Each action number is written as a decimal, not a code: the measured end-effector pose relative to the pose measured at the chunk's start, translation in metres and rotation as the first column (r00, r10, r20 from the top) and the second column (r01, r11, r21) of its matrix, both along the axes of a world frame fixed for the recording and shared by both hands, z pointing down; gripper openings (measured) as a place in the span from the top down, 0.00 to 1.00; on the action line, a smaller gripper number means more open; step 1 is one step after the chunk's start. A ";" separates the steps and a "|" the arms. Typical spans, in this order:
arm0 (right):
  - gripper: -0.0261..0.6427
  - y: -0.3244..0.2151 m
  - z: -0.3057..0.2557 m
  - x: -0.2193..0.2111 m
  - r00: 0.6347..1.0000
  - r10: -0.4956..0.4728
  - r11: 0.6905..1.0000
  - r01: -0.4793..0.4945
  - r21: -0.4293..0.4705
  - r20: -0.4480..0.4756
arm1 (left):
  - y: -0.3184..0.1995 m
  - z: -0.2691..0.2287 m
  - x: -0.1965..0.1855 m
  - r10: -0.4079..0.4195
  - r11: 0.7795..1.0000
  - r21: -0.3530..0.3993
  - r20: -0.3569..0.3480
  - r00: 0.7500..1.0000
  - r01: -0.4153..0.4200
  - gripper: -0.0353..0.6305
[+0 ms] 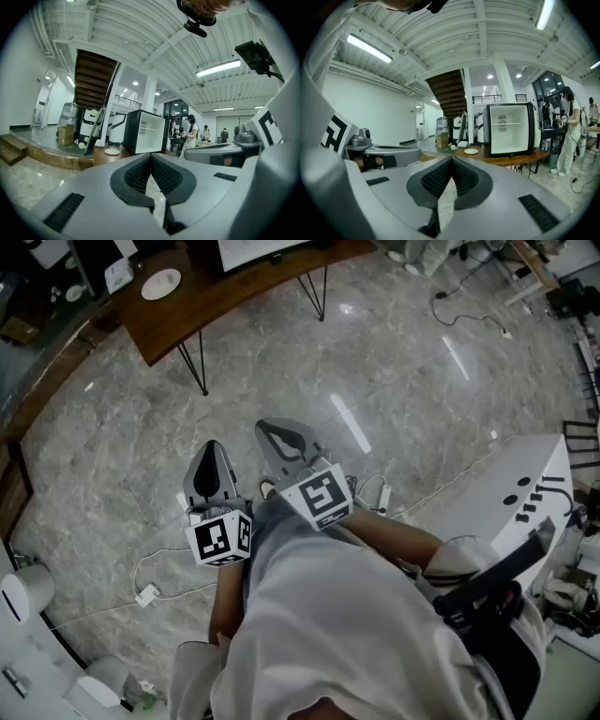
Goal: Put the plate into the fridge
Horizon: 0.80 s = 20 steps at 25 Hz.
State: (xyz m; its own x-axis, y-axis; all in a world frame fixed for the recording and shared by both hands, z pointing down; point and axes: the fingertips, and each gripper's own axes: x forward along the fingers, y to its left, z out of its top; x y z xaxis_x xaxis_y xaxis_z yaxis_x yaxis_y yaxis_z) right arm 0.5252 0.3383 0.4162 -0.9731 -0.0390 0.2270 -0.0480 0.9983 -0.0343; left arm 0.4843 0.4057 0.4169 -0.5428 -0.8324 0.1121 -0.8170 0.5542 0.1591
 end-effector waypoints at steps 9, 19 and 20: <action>0.94 0.017 0.012 -0.009 1.000 -0.003 1.000 0.003 -0.017 0.000 | 0.012 0.007 -0.007 0.025 1.000 -0.006 0.003 1.000 -0.025 0.92; 0.93 0.033 0.005 -0.007 1.000 -0.019 1.000 0.019 0.010 0.009 | 0.026 -0.004 -0.014 0.003 0.998 0.055 -0.009 1.000 -0.002 0.92; 0.93 0.034 0.004 -0.009 1.000 -0.026 0.999 0.026 0.020 0.004 | 0.025 -0.005 -0.016 0.006 0.998 0.064 -0.013 1.000 -0.005 0.92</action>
State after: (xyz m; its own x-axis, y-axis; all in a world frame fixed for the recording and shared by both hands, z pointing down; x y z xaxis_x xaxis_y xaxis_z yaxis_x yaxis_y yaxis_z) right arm 0.5163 0.3727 0.4205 -0.9747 -0.0186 0.2227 -0.0223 0.9997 -0.0142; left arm 0.4681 0.4305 0.4122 -0.5373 -0.8408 0.0654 -0.8175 0.5384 0.2046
